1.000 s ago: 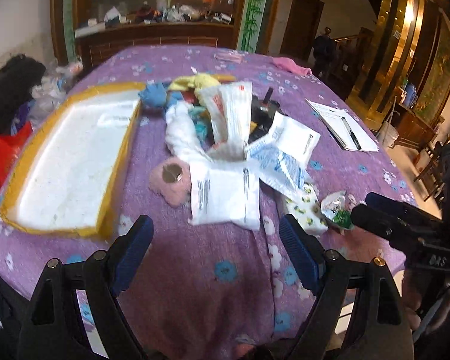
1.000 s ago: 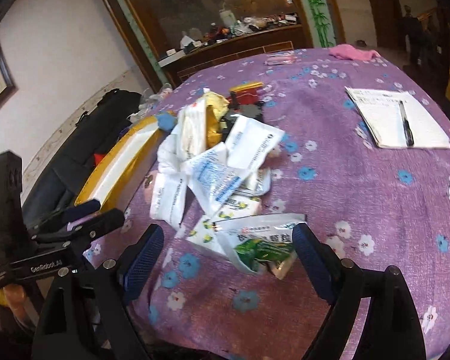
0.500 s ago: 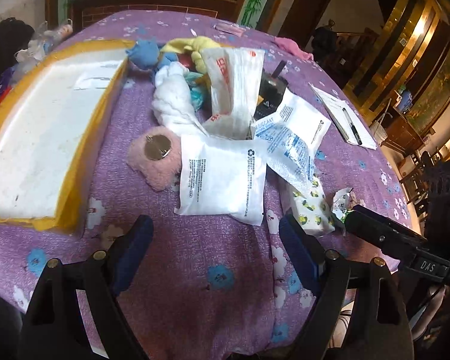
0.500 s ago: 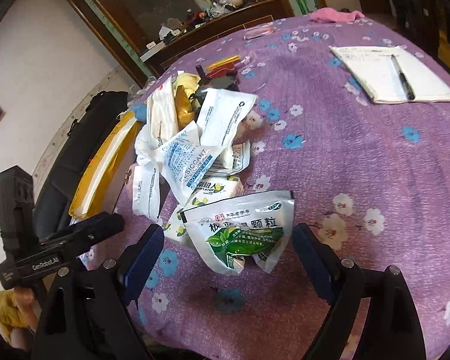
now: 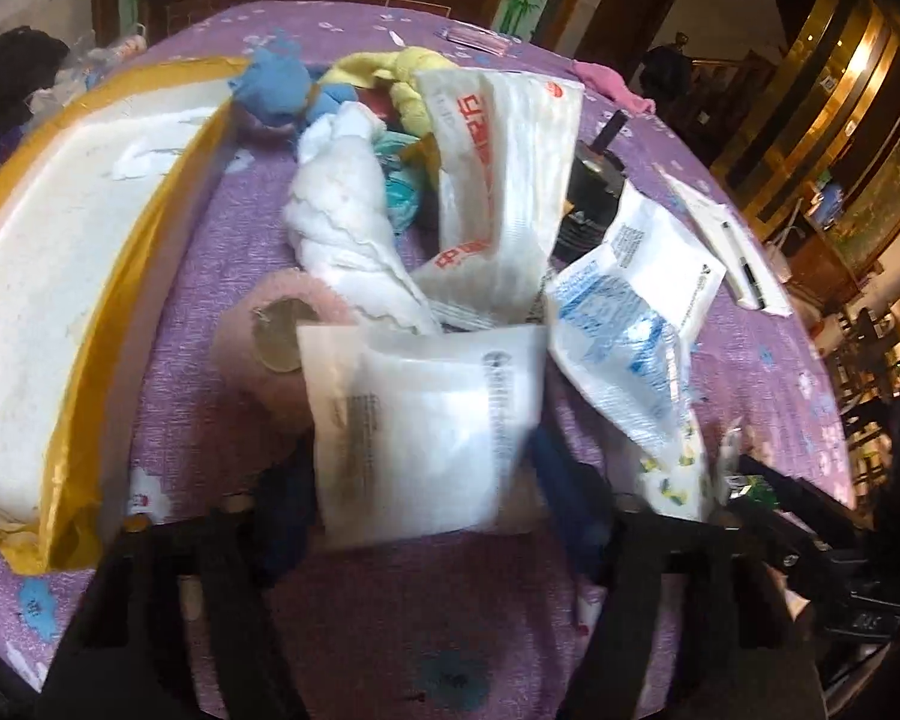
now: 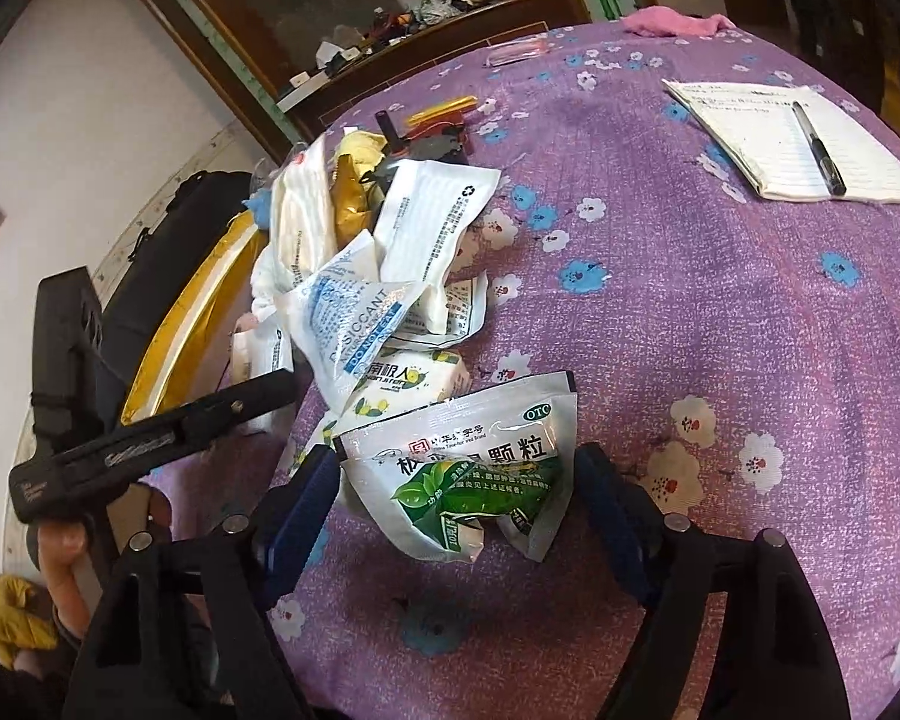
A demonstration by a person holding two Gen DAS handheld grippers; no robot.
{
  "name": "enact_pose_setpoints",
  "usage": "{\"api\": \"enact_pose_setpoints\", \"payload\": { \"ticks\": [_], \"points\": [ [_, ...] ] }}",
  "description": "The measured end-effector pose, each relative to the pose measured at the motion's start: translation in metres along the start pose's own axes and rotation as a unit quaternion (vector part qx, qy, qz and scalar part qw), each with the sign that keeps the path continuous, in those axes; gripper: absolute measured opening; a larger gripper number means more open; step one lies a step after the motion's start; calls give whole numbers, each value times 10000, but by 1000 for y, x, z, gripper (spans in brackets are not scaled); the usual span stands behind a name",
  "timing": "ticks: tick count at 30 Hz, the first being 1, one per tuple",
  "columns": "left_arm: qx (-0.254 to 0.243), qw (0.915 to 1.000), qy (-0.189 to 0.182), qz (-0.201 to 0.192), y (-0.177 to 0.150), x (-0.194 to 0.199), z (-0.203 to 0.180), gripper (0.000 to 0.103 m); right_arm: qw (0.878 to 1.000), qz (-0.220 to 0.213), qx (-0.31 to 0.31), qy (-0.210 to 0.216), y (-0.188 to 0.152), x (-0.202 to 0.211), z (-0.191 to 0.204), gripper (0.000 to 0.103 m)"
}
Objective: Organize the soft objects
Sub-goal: 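Grasp the white packet with the left tool while the right grasps the green sachet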
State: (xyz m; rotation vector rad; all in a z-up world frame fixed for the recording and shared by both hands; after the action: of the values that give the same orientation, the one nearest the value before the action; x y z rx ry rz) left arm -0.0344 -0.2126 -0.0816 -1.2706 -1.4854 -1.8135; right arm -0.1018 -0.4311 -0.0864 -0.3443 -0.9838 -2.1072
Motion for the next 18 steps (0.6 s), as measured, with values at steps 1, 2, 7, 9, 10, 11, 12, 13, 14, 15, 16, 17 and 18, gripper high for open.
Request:
{"api": "enact_pose_setpoints", "payload": {
  "ticks": [1, 2, 7, 9, 10, 11, 12, 13, 14, 15, 16, 17, 18],
  "points": [
    [-85, 9999, 70, -27, -1, 1, 0, 52, 10000, -9, 4, -10, -1, 0, 1, 78],
    [-140, 9998, 107, -59, -2, 2, 0, 48, 10000, -19, 34, 7, -3, 1, 1, 77],
    [-32, 9997, -245, 36, -5, 9, 7, 45, 9999, -96, 79, -21, -3, 11, 5, 62],
    [-41, 9993, -377, 51, -7, 14, 5, 45, 9999, -126, 57, -26, -3, 17, 0, 55],
    [-50, 9989, -464, 55, -9, 16, 4, 45, 9999, -123, 54, -96, -3, 17, 0, 51],
    [-66, 9986, -516, 50, -10, 18, 3, 45, 9999, -80, 25, -138, -4, 16, -2, 51],
    [-82, 9985, -533, 37, -10, 20, 2, 45, 9999, -53, -56, -80, -6, 14, -1, 53],
    [-84, 9984, -554, 20, -10, 22, 2, 45, 9999, -8, -123, 12, -5, 13, -2, 54],
    [-65, 9984, -570, 9, -9, 22, 2, 45, 9998, 46, -181, 87, -6, 14, -3, 58],
    [-33, 9983, -583, 23, -9, 22, 4, 45, 9996, 27, -236, 162, -9, 18, -4, 66],
    [6, 9981, -608, 45, -8, 21, 4, 45, 9994, 13, -281, 198, -8, 21, -5, 72],
    [29, 9980, -637, 54, -9, 21, 5, 45, 9993, 14, -309, 231, -10, 24, -5, 83],
    [31, 9978, -659, 55, -9, 21, 5, 45, 9992, 36, -324, 213, -11, 23, -6, 85]
  ]
}}
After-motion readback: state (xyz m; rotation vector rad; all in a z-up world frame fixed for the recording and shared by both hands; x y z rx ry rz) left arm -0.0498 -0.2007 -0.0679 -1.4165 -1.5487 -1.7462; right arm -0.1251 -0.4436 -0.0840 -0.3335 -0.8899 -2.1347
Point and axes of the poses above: each gripper's, at about its wrist camera, not at the fingertips, and x roughly against the way its jaws point, z to its left, y to its top, the point moved 1 cm from there along -x, roughly the way its jaws point, and after that the axes turned 12 degrees about y, right-handed, at the moved point
